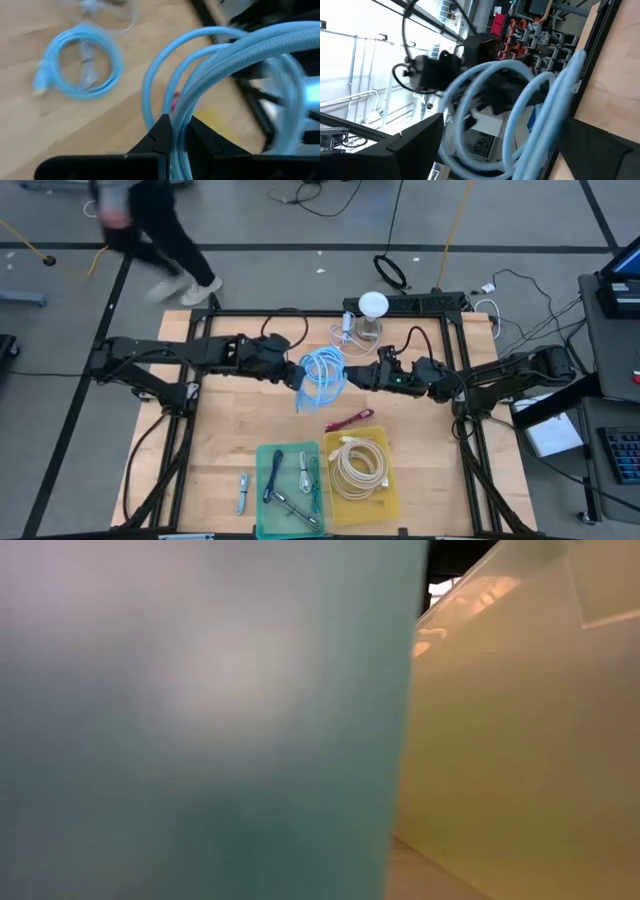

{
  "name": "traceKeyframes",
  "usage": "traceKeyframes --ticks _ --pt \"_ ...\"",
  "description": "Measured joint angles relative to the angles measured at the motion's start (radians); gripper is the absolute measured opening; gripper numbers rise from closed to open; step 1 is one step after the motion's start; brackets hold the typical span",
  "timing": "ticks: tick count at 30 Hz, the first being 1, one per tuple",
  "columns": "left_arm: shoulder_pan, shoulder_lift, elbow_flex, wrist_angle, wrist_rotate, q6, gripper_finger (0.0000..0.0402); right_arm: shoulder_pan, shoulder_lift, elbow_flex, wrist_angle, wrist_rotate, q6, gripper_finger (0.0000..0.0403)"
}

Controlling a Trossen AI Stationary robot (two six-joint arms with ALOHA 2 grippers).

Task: Pick & Place USB Port
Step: Put the left light blue hdmi cable into the yellow bin

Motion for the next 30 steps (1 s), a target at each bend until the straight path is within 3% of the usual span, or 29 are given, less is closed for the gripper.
traceKeyframes --ticks 15,30 --pt "0.096 0.010 0.000 -0.076 0.149 -0.036 0.0033 0.001 0.000 0.000 -0.011 -0.004 0.003 0.0357" --pt "0.097 0.019 0.000 -0.038 0.149 -0.027 0.0033 0.000 0.000 0.000 -0.072 -0.027 0.010 0.0357"
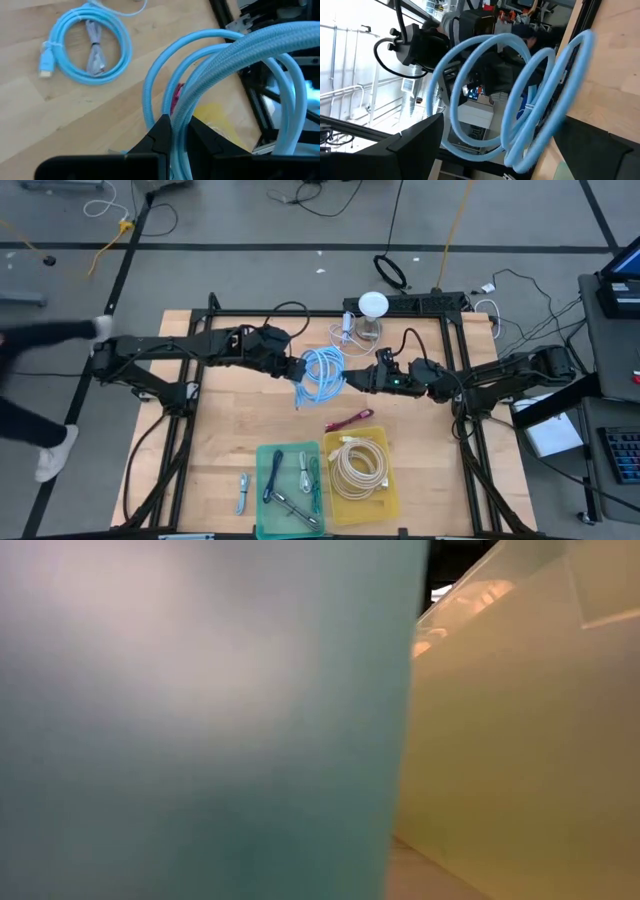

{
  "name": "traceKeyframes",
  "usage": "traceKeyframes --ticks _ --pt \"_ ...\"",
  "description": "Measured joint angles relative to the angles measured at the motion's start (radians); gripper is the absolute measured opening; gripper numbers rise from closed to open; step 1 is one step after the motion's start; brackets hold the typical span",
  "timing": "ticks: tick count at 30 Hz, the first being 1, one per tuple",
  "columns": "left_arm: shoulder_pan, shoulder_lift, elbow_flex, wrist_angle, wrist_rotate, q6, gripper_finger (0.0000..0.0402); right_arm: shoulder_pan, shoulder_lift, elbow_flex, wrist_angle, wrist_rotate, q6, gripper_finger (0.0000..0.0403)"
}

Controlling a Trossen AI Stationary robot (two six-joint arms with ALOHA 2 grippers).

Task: Pick & Place USB Port
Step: Put the left light blue hdmi cable into the yellow bin

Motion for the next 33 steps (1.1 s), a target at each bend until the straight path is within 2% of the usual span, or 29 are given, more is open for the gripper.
traceKeyframes --ticks 6,14,20,27,33 --pt "0.000 0.037 0.004 0.073 0.025 -0.001 0.0033 0.000 0.020 0.001 0.023 0.000 0.013 0.0357" --pt "0.000 0.110 0.000 0.039 0.080 -0.031 0.0033 0.009 0.020 0.001 0.052 0.000 0.026 0.0357" --pt "0.004 0.122 0.011 -0.012 0.095 -0.058 0.0033 0.013 0.019 0.001 0.047 0.000 0.035 0.0357" --pt "0.011 0.168 0.205 -0.338 0.032 0.011 0.0033 0.013 0.019 0.001 -0.051 -0.001 0.067 0.0357" --pt "0.015 0.254 0.401 -0.494 -0.004 0.093 0.0033 0.013 0.019 0.001 -0.045 -0.001 0.067 0.0357"
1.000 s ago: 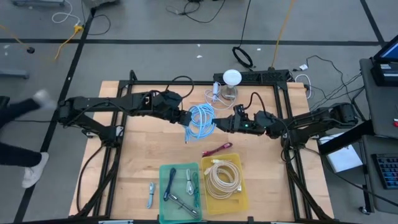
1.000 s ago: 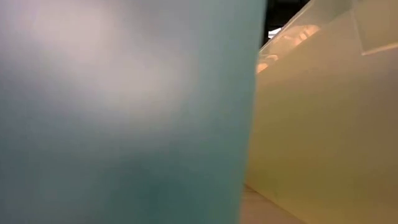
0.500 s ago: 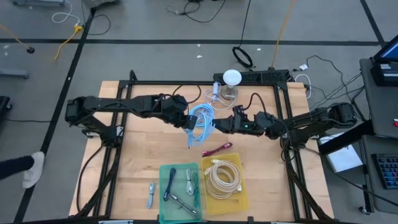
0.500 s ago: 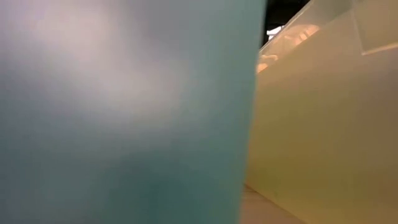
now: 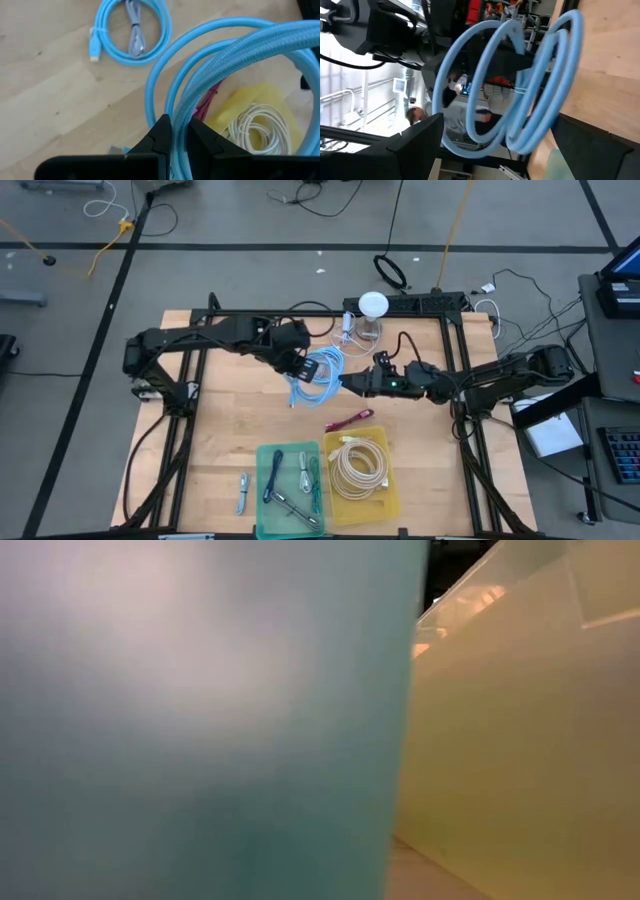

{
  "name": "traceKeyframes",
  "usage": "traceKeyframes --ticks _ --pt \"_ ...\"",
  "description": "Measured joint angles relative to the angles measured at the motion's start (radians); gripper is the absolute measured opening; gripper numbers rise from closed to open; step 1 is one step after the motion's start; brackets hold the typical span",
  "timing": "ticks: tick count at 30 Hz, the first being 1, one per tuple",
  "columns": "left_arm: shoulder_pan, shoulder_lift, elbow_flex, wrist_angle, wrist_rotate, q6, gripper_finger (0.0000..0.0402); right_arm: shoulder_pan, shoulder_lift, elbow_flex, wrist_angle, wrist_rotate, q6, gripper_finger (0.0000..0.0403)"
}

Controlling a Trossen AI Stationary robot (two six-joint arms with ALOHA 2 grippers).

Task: Pick & Place USB Port
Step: Put the left light blue hdmi cable into the yellow bin

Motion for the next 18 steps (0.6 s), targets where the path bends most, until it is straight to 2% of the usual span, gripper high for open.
traceKeyframes --ticks 3,10,18 --pt "0.000 0.050 0.044 -0.008 0.006 0.020 0.0033 0.000 0.000 0.000 0.016 0.000 -0.003 0.0357" --pt "-0.012 0.118 0.054 0.002 0.053 0.040 0.0033 0.009 0.000 0.000 0.045 0.000 -0.007 0.0357" --pt "-0.013 0.120 0.054 0.000 0.053 0.041 0.0033 0.020 0.000 0.000 0.004 0.000 -0.014 0.0357"
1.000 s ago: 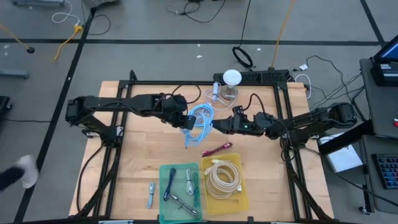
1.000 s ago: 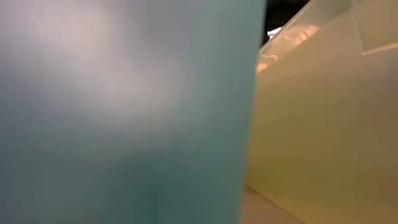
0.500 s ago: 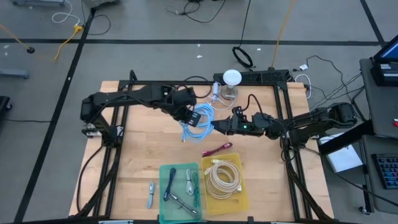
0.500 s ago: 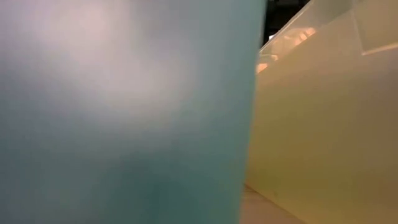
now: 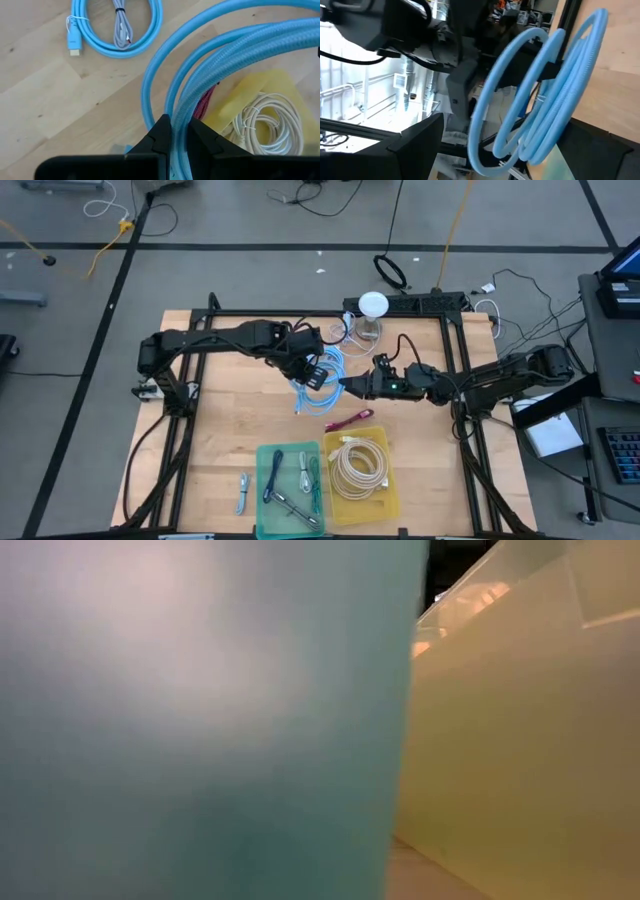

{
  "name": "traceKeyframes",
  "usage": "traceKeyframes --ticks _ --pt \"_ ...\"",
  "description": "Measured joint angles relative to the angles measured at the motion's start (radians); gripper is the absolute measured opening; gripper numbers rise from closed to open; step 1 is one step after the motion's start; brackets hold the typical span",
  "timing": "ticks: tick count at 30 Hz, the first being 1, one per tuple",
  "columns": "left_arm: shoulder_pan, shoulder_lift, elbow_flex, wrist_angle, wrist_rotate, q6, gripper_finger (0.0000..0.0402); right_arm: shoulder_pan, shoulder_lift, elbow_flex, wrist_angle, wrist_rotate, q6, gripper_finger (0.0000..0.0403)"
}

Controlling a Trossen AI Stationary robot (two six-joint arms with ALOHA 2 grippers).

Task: Pick & Place USB Port
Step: Put the left light blue hdmi cable into the yellow bin

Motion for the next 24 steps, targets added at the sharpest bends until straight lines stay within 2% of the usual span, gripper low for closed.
traceKeyframes --ticks 6,10,17,20,24 --pt "-0.008 -0.005 0.000 -0.001 -0.001 0.000 0.0033 0.000 0.002 0.000 -0.045 0.001 0.002 0.0357" --pt "-0.012 -0.005 0.000 -0.006 -0.001 0.001 0.0033 0.000 0.051 0.000 -0.021 0.001 0.033 0.0357" --pt "-0.024 -0.005 0.000 -0.016 -0.004 0.004 0.0033 0.000 0.180 0.000 0.149 -0.007 0.122 0.0350" --pt "-0.031 -0.005 0.000 -0.020 -0.009 0.003 0.0033 0.000 0.203 0.000 0.180 -0.010 0.135 0.0318" --pt "-0.039 -0.005 0.000 -0.043 -0.021 0.004 0.0033 0.000 0.206 0.000 0.177 -0.022 0.127 0.0232"
